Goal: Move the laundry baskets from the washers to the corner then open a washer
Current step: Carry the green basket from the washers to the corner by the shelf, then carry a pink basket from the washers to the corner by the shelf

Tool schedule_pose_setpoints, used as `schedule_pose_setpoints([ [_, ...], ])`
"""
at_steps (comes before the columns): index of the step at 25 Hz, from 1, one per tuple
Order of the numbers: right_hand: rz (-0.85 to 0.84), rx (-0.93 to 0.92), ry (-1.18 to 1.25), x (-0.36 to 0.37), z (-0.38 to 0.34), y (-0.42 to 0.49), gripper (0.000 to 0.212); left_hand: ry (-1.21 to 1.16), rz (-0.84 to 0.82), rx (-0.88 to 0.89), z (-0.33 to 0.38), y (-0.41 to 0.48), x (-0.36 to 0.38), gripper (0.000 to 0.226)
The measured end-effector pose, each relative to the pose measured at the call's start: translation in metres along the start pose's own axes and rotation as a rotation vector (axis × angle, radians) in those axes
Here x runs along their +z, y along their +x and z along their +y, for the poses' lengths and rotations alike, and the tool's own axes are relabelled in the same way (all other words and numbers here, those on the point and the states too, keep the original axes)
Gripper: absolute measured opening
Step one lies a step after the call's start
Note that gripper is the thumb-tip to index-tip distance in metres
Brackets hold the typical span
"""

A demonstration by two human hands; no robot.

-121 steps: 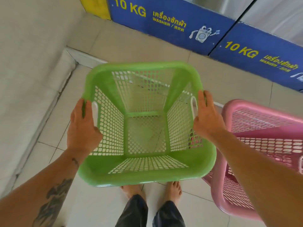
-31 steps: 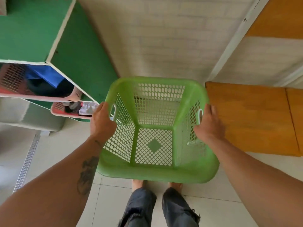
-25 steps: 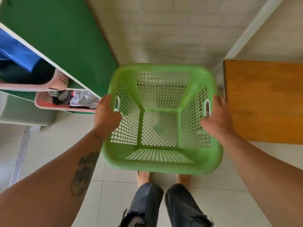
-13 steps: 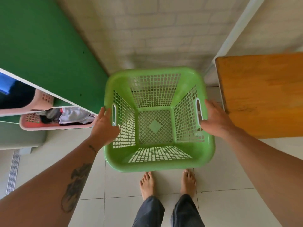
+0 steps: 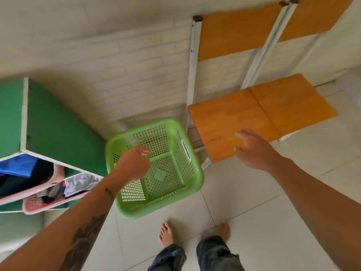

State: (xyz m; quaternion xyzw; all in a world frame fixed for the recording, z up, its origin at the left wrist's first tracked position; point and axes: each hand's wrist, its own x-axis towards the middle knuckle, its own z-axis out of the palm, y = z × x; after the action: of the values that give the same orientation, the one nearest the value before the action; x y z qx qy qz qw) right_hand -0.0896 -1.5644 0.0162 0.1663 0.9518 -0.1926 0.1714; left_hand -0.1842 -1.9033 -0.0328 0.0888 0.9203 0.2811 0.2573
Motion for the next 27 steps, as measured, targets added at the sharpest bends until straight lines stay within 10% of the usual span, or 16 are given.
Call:
schedule_pose_setpoints([
  [8, 0.298, 0.237, 0.146, -0.142, 0.139, -0.157, 0.056, 0.125, -0.091, 0.404, 0.288, -0.022, 0.013, 0.028],
  [27, 0.663, 0.751, 0.198, -0.330, 0.584, -0.449, 0.049, 0.373, -0.281, 1.009, 0.836, -0.145, 0.336, 0.032],
])
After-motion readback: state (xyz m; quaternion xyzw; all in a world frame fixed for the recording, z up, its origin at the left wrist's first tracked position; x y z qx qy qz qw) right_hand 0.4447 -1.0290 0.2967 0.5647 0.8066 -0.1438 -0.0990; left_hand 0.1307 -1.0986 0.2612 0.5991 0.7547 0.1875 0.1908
